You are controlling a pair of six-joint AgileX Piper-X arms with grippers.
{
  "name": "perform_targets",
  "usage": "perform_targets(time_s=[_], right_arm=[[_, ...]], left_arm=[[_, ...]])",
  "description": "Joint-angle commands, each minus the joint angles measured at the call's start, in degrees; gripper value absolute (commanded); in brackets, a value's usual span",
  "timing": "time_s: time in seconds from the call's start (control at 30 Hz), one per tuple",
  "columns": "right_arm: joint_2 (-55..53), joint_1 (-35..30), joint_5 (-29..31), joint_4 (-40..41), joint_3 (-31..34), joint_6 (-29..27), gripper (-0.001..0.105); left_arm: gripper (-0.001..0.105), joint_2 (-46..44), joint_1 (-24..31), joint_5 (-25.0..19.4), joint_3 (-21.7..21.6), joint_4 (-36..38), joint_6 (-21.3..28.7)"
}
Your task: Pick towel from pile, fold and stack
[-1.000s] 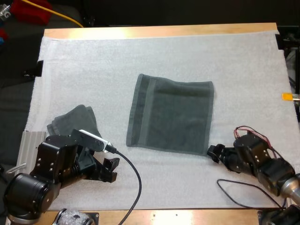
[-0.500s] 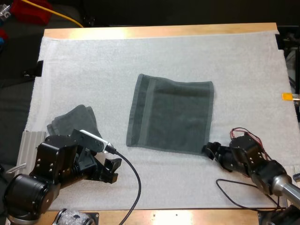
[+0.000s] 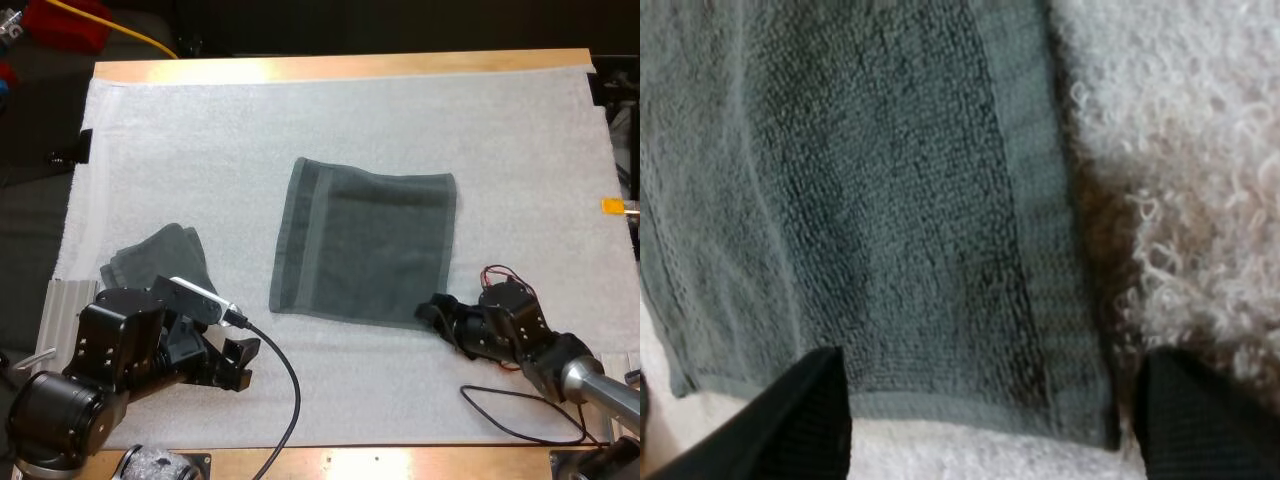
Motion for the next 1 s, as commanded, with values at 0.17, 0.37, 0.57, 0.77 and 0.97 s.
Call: perform_targets(time_s=[0.17, 0.37, 0.57, 0.77, 0.97], right_arm=[[1.02, 0.07, -0.95, 1.17, 0.27, 0.45, 0.044], [1.02, 0.07, -0.95, 1.17, 0.27, 0.44, 0.006], [1.02, 0.07, -0.76, 1.39, 0.27, -0.93, 0.001], [0.3, 0.07, 0.34, 8.24, 0.27, -4.78, 0.001], [-1.83, 0.07, 2.5, 14.79, 0.27, -9.16, 0.001]], left_arm=[[0.071, -0.11, -0.29, 0.76, -0.03, -0.42, -0.59], [0.071, -0.11, -0.29, 0.76, -0.03, -2.02, -0.59], [0.071, 0.24, -0.29, 0.68, 0.06, -7.56, -0.59], [0.071, 4.54, -0.29, 0.66, 2.28, -9.44, -1.46], [0.071, 11.38, -0.29, 4.13, 5.21, -12.19, -1.46]])
